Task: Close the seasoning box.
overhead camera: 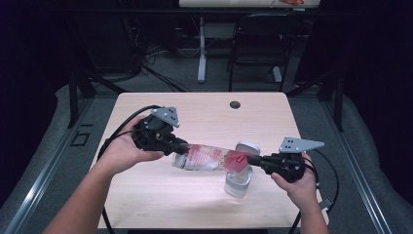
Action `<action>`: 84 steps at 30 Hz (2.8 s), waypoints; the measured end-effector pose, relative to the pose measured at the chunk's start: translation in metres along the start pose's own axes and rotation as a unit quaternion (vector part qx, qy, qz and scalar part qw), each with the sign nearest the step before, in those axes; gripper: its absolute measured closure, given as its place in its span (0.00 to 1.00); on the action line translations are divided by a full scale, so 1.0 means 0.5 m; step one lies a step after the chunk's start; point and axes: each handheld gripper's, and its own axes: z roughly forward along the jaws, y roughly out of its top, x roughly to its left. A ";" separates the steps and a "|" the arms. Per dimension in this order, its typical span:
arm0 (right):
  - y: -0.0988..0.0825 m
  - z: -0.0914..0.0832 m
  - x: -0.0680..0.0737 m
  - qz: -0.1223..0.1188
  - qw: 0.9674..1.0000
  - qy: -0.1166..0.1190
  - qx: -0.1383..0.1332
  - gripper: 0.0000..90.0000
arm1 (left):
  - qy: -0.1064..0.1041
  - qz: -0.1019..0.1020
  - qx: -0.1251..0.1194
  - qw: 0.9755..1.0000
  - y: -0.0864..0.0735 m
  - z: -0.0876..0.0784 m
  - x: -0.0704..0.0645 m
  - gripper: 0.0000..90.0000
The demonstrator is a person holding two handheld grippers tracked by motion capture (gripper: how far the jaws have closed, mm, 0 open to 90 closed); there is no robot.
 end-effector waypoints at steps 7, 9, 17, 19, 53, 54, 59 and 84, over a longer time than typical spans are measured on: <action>-0.001 0.001 -0.001 0.002 1.000 0.000 -0.003 1.00 | -0.003 -0.001 -0.003 1.000 -0.004 0.001 0.002 0.88; 0.000 0.001 -0.001 0.002 1.000 0.000 -0.003 1.00 | -0.001 -0.001 -0.002 1.000 -0.004 0.001 0.003 0.88; -0.002 0.003 -0.004 0.003 1.000 -0.002 -0.004 1.00 | 0.001 -0.004 -0.006 1.000 -0.002 0.002 0.003 0.88; -0.002 0.003 -0.004 0.002 1.000 -0.003 -0.004 1.00 | 0.001 -0.004 -0.006 1.000 -0.001 0.002 0.004 0.88; -0.004 0.004 -0.007 0.000 1.000 -0.011 -0.003 1.00 | -0.005 -0.007 -0.011 1.000 0.005 0.003 0.012 0.87; -0.004 0.004 -0.007 0.000 1.000 -0.012 -0.003 1.00 | -0.006 -0.006 -0.010 1.000 0.006 0.003 0.012 0.87; -0.004 0.005 -0.007 0.000 1.000 -0.014 -0.004 1.00 | -0.005 -0.005 -0.011 1.000 0.007 0.003 0.013 0.87; -0.004 0.006 -0.006 -0.003 1.000 -0.019 0.000 0.99 | -0.004 -0.006 -0.007 1.000 0.012 0.003 0.012 0.87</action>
